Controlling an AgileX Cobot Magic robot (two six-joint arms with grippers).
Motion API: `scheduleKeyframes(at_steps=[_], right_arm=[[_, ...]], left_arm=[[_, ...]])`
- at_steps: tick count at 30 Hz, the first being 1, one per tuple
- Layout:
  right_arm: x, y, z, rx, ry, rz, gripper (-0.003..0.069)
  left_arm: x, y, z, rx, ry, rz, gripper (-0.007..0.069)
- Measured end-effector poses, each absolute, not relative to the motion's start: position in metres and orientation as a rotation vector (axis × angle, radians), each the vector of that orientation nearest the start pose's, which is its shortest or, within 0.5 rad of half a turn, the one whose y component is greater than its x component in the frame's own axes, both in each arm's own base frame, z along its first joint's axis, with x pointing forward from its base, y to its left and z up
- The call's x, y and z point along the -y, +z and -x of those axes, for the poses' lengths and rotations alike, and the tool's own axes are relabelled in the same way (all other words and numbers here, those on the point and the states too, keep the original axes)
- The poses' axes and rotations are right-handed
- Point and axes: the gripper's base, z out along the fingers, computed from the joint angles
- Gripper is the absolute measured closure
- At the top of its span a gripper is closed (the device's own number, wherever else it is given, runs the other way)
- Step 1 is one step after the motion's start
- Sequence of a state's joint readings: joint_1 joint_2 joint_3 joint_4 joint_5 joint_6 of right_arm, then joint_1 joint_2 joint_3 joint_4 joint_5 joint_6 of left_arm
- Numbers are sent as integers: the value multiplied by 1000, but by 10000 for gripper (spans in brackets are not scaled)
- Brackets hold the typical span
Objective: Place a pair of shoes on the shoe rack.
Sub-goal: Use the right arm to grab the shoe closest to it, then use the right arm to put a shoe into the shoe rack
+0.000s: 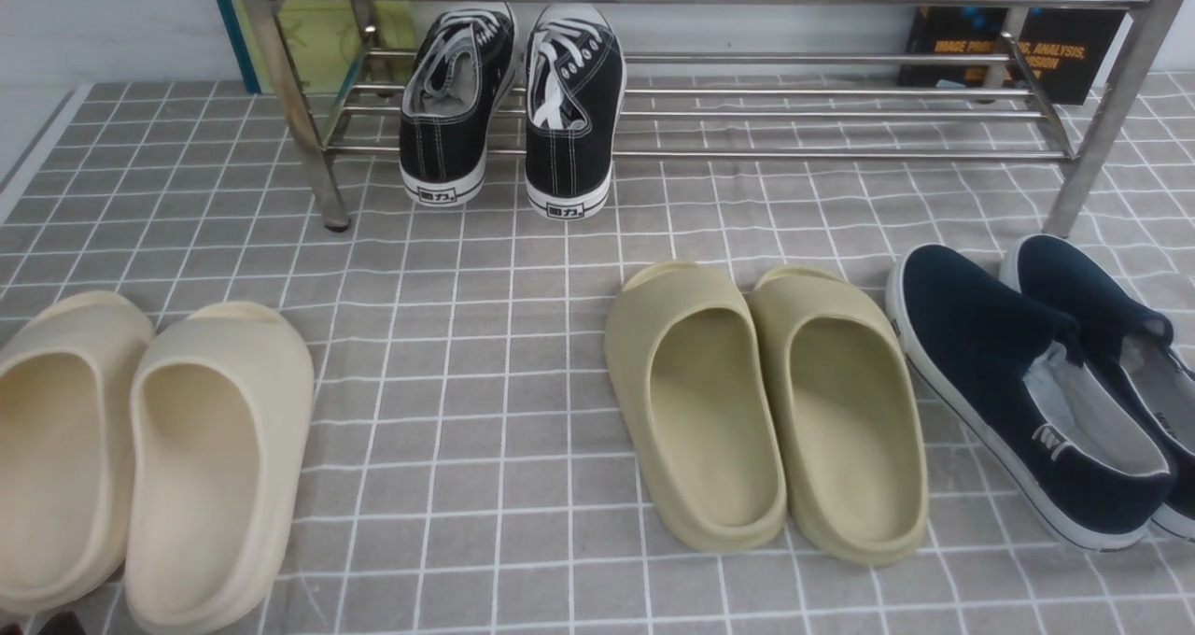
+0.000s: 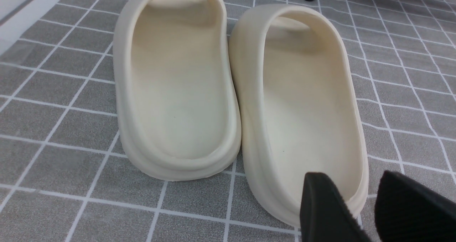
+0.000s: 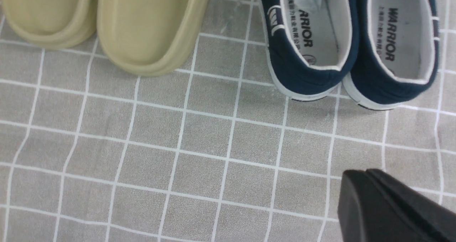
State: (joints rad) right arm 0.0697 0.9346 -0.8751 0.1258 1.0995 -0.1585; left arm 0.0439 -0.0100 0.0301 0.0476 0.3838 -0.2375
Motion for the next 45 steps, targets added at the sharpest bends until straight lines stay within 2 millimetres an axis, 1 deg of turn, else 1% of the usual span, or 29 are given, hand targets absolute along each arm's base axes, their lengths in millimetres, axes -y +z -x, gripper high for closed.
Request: scheduleKeyframes(at_steps=[1, 5, 7, 8, 9, 10, 12, 13, 14, 15, 17, 19, 21, 22, 23, 25, 26, 27, 30, 31, 33, 36, 38, 39, 40, 41, 42, 44, 45], right_arm=[[-26, 319, -168, -2658, 146, 297, 643], [-34, 307, -194, -2743, 158, 338, 563], [-36, 298, -210, -2790, 161, 342, 478], [-38, 292, -220, -2817, 161, 346, 421], [-38, 291, -222, -2821, 160, 348, 402], [-40, 283, -235, -2849, 150, 355, 327], [-40, 275, -246, -2863, 137, 358, 255], [-40, 274, -247, -2868, 137, 359, 255], [-41, 264, -256, -2879, 126, 360, 210], [-41, 260, -260, -2888, 125, 360, 202], [-42, 240, -274, -2921, 110, 363, 179], [-42, 225, -284, -2937, 87, 372, 185], [-42, 217, -289, -2943, 70, 381, 198], [-41, 207, -294, -2950, 45, 396, 231], [-41, 202, -296, -2959, 37, 403, 257], [-41, 195, -299, -2980, 37, 405, 322], [-41, 195, -299, -2980, 37, 405, 330], [-42, 194, -299, -2983, 49, 399, 401], [-43, 194, -299, -2985, 64, 391, 577], [-44, 195, -299, -2982, 64, 395, 610], [-47, 198, -298, -2967, 62, 414, 614], [-56, 211, -293, -2937, 53, 469, 612], [-69, 238, -285, -2903, 65, 541, 612], [-70, 238, -284, -2909, 67, 548, 612], [-78, 257, -280, -2884, 74, 592, 612], [-83, 271, -280, -2857, 78, 612, 612], [-84, 274, -279, -2857, 79, 616, 612], [-89, 300, -284, -2803, 85, 628, 612], [-90, 307, -286, -2786, 86, 627, 612]], left_arm=[[-4, 169, -52, -1873, -85, 236, 387], [-4, 169, -52, -1873, -85, 236, 387], [-4, 169, -52, -1873, -85, 236, 387], [-4, 169, -52, -1873, -85, 236, 387], [-4, 169, -52, -1873, -85, 236, 387], [-4, 169, -52, -1873, -85, 236, 387], [-4, 169, -52, -1873, -85, 236, 387], [-4, 169, -52, -1873, -85, 236, 387], [-4, 169, -52, -1873, -85, 236, 387], [-4, 169, -52, -1873, -85, 236, 387], [-4, 169, -52, -1873, -85, 236, 387], [-4, 169, -52, -1873, -85, 236, 387], [-4, 169, -52, -1873, -85, 236, 387], [-4, 169, -52, -1873, -85, 236, 387], [-4, 169, -52, -1873, -85, 236, 387], [-4, 169, -52, -1873, -85, 236, 387], [-4, 169, -52, -1873, -85, 236, 387], [-4, 169, -52, -1873, -85, 236, 387], [-4, 169, -52, -1873, -85, 236, 387], [-4, 169, -52, -1873, -85, 236, 387], [-4, 169, -52, -1873, -85, 236, 387], [-4, 169, -52, -1873, -85, 236, 387], [-4, 169, -52, -1873, -85, 236, 387], [-4, 169, -52, -1873, -85, 236, 387], [-4, 169, -52, -1873, -85, 236, 387], [-4, 169, -52, -1873, -85, 236, 387], [-4, 169, -52, -1873, -85, 236, 387], [-4, 169, -52, -1873, -85, 236, 387], [-4, 169, -52, -1873, -85, 236, 387]])
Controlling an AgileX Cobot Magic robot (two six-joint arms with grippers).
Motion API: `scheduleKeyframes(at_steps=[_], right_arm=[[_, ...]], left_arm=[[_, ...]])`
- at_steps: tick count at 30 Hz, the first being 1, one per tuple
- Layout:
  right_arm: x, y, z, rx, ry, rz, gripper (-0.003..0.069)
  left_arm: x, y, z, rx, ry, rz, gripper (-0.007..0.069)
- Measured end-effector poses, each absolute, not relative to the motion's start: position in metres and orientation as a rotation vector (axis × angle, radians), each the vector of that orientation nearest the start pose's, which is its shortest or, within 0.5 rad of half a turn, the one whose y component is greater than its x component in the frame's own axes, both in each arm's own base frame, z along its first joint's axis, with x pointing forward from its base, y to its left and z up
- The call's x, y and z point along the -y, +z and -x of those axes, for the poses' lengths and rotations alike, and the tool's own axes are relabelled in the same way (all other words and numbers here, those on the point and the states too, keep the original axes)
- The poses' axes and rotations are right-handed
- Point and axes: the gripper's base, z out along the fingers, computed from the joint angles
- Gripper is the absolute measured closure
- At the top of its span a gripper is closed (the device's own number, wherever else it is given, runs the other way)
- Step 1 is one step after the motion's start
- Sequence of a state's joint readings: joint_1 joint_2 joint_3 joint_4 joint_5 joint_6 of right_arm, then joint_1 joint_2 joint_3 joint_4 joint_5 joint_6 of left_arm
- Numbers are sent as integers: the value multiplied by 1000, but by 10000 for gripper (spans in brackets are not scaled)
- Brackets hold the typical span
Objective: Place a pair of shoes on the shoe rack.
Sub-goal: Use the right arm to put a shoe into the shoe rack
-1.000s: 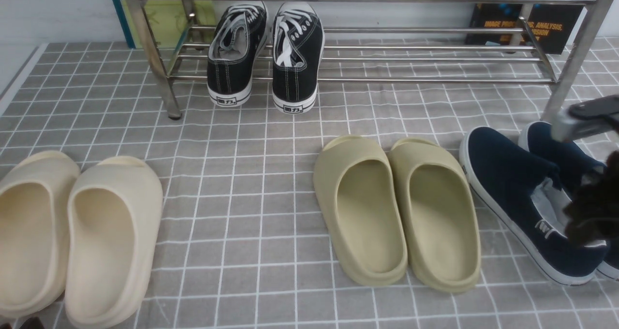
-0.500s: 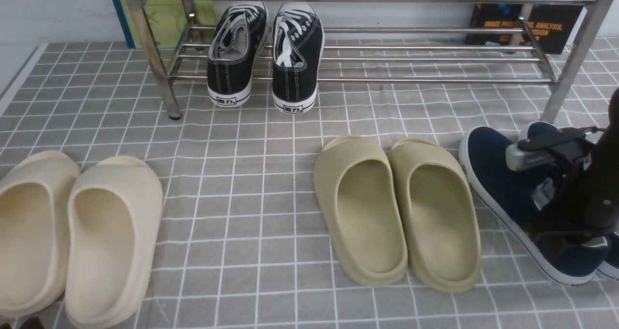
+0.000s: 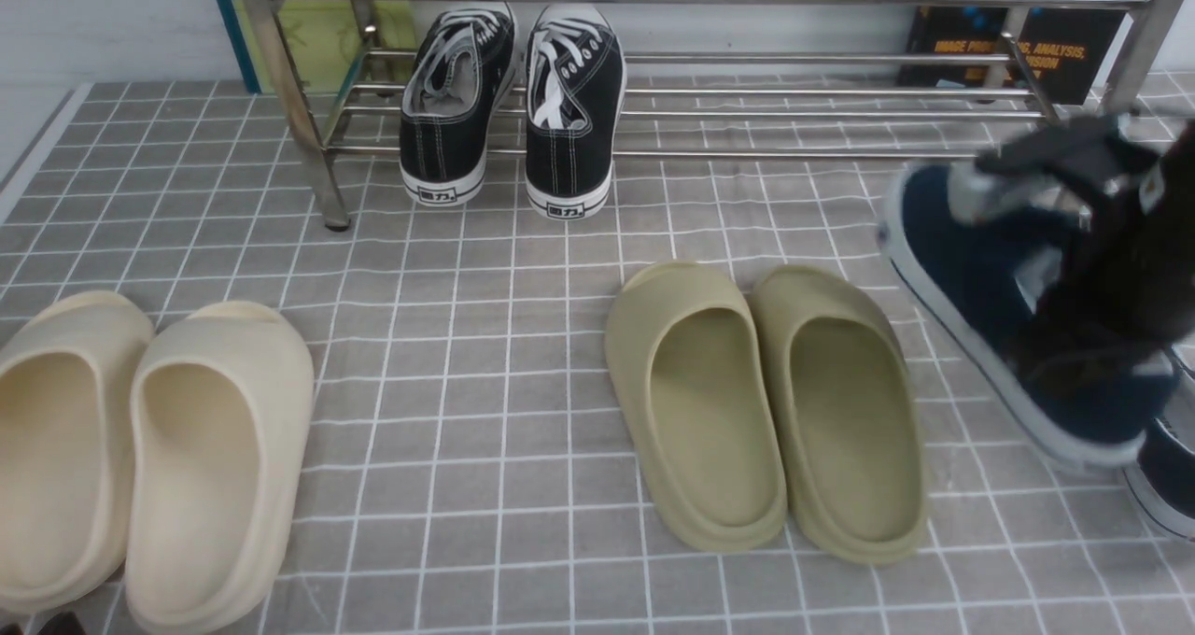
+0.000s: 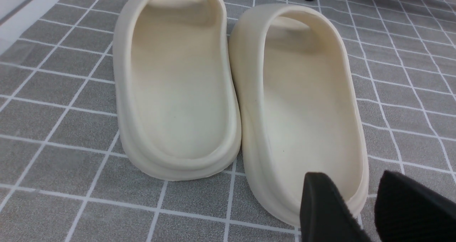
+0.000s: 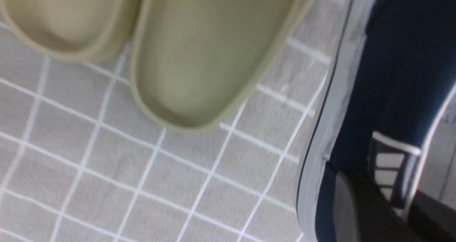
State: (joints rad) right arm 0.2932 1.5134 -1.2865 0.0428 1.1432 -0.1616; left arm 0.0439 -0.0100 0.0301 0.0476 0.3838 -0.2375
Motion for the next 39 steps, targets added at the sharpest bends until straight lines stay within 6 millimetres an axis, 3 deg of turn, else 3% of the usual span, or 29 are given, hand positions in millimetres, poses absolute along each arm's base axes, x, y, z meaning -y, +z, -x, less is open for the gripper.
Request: scheduleKeyframes(at_steps=[5, 9, 19, 25, 33, 39], right_arm=[[-95, 331, -305, -2712, 59, 629, 612], [-100, 332, -323, -2704, 46, 631, 612], [-119, 295, -395, -2725, 1, 646, 612], [-132, 280, -437, -2646, 1, 630, 612], [-142, 273, -472, -2558, 7, 609, 612], [-147, 264, -487, -2525, 16, 580, 612]], left_arm=[[-4, 169, -52, -1873, -85, 236, 387], [-4, 169, -52, -1873, -85, 236, 387], [-4, 169, -52, -1873, -85, 236, 386], [-4, 169, -52, -1873, -85, 236, 386], [-4, 169, -52, -1873, -85, 236, 386], [-4, 169, -52, -1873, -85, 236, 386]])
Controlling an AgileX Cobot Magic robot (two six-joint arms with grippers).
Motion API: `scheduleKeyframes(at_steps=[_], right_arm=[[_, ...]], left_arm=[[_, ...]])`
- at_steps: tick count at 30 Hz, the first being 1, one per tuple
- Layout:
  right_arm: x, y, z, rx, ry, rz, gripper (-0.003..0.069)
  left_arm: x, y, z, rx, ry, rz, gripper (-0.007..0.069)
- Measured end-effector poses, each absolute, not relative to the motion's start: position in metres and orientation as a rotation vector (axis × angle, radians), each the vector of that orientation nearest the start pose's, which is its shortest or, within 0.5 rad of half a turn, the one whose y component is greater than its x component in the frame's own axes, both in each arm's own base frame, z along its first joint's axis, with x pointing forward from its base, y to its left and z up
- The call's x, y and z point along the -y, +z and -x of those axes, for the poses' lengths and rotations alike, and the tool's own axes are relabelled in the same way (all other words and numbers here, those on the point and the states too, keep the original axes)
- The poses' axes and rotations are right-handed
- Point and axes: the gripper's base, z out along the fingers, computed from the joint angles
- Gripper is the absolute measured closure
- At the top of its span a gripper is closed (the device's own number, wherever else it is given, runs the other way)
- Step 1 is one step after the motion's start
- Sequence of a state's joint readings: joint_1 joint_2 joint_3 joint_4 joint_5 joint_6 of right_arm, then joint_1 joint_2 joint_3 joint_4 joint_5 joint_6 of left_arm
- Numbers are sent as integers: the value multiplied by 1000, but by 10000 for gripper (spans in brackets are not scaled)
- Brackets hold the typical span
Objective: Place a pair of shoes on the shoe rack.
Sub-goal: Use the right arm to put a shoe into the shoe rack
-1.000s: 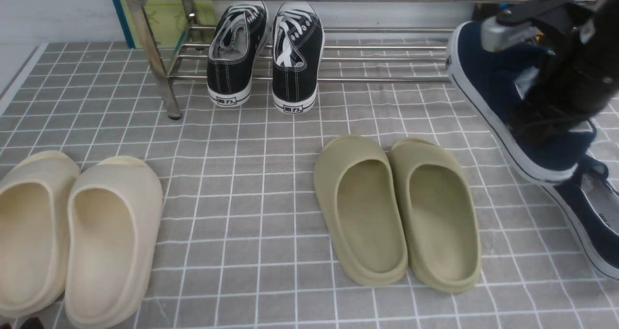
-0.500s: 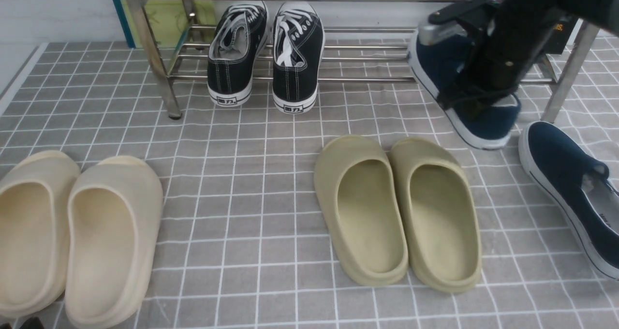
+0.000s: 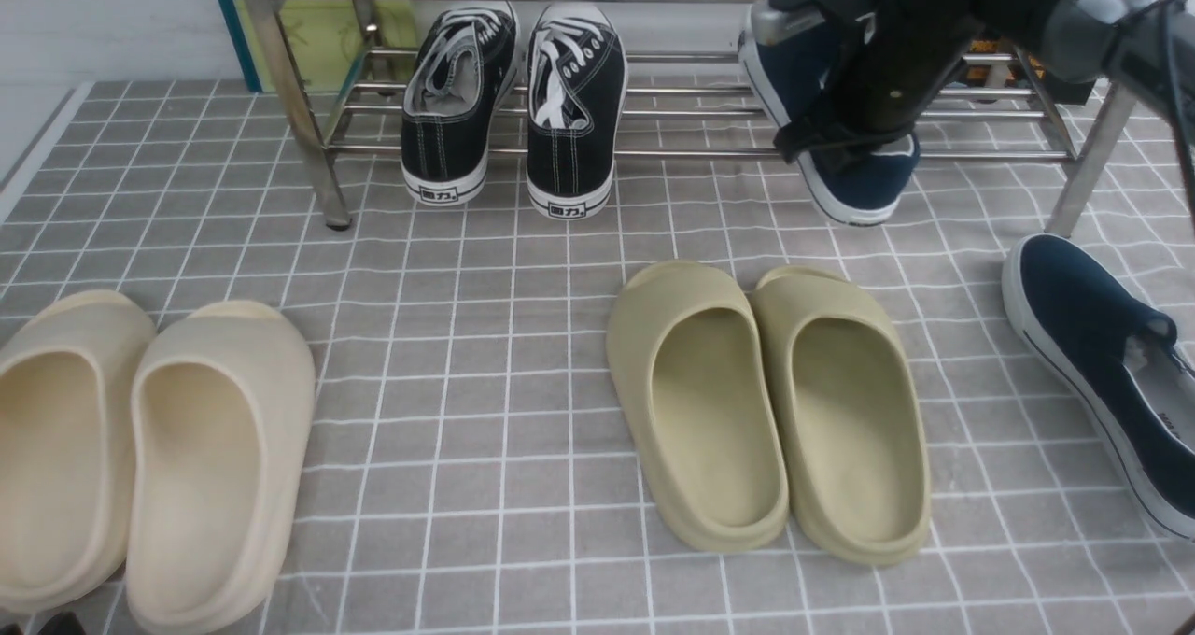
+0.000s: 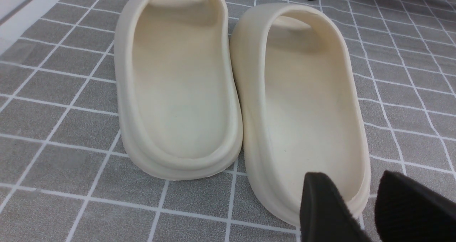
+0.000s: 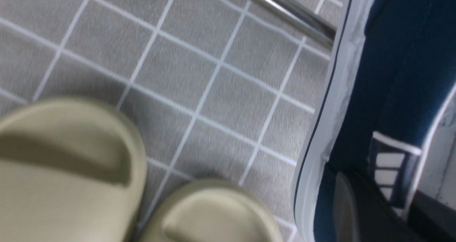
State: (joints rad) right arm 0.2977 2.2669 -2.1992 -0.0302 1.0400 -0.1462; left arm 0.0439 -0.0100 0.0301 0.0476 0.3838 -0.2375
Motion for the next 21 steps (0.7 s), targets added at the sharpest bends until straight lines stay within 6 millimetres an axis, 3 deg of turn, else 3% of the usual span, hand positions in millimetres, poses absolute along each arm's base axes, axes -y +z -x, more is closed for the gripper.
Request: scheduleKeyframes(at_steps=[6, 11, 14, 17, 21], right_arm=[[-149, 264, -490, -2501, 36, 547, 612], [-148, 267, -495, -2463, 66, 449, 550], [-146, 277, -495, -2433, 72, 422, 407], [-143, 290, -486, -2468, 65, 427, 313], [-137, 315, -466, -2530, 40, 483, 238]], left_arm=[[-4, 169, -52, -1873, -85, 236, 386], [-4, 169, -52, -1873, -85, 236, 386], [-4, 169, -52, -1873, -85, 236, 386], [-4, 169, -52, -1873, -85, 236, 386], [-4, 169, -52, -1873, -85, 236, 386]])
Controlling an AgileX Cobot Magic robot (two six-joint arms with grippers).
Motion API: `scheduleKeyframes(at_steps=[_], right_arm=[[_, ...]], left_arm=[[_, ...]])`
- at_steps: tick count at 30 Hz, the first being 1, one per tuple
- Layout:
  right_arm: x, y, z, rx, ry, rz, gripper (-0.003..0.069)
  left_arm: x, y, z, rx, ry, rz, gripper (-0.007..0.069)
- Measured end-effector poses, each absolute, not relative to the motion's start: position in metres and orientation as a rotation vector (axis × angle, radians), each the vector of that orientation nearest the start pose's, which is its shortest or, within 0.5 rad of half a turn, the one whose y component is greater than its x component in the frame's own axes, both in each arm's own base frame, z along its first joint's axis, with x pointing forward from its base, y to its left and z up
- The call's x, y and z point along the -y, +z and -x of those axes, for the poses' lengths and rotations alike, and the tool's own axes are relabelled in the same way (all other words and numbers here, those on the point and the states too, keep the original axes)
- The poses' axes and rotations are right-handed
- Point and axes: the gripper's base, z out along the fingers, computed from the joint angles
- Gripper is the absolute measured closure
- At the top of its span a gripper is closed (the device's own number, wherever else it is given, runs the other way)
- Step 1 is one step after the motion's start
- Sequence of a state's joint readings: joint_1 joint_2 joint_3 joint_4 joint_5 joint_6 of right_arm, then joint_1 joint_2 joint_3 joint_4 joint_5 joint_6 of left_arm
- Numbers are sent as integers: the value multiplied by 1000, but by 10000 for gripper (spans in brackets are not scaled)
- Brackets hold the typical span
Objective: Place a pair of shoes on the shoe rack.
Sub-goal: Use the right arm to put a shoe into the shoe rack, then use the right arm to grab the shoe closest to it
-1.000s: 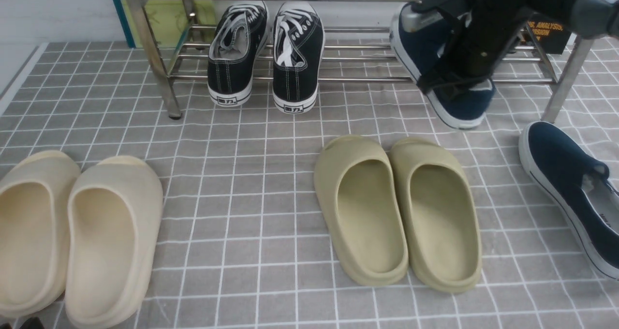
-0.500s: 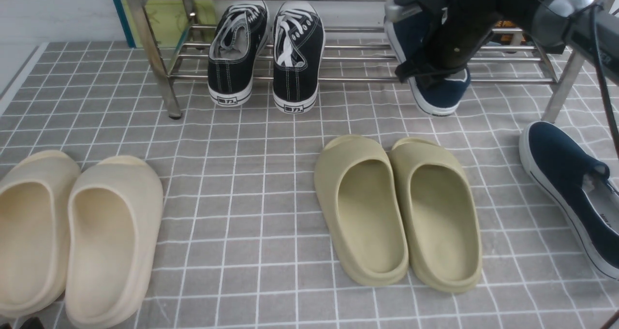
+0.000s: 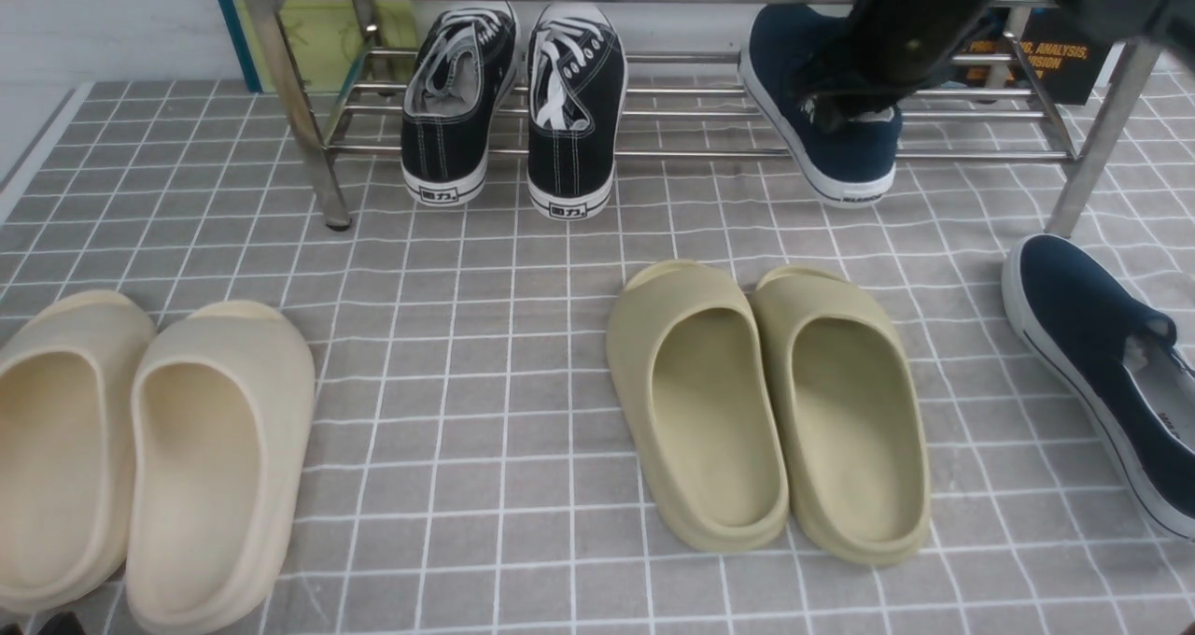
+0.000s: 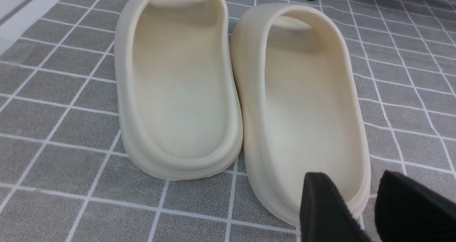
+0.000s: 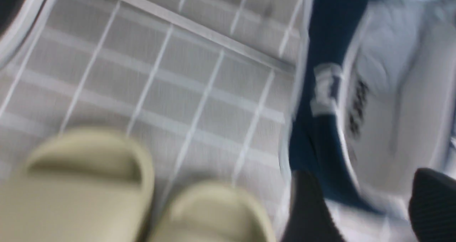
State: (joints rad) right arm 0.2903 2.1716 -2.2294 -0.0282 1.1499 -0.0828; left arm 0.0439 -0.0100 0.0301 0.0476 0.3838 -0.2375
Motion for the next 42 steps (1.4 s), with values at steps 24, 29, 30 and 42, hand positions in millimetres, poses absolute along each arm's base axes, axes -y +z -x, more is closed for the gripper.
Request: scheduleKeyframes(at_steps=[24, 29, 30, 42], right_arm=[[-34, 280, -322, -2998, -41, 290, 230], [-7, 238, -305, -3027, -47, 160, 230], [-4, 231, -304, -3016, -47, 140, 230], [8, 193, -296, -2928, -102, 138, 496]], left_arm=[[-4, 169, -52, -1873, -85, 236, 386], [-4, 169, -52, -1873, -85, 236, 386], [-4, 169, -52, -1873, -85, 236, 386], [-4, 169, -52, -1873, -85, 236, 386]])
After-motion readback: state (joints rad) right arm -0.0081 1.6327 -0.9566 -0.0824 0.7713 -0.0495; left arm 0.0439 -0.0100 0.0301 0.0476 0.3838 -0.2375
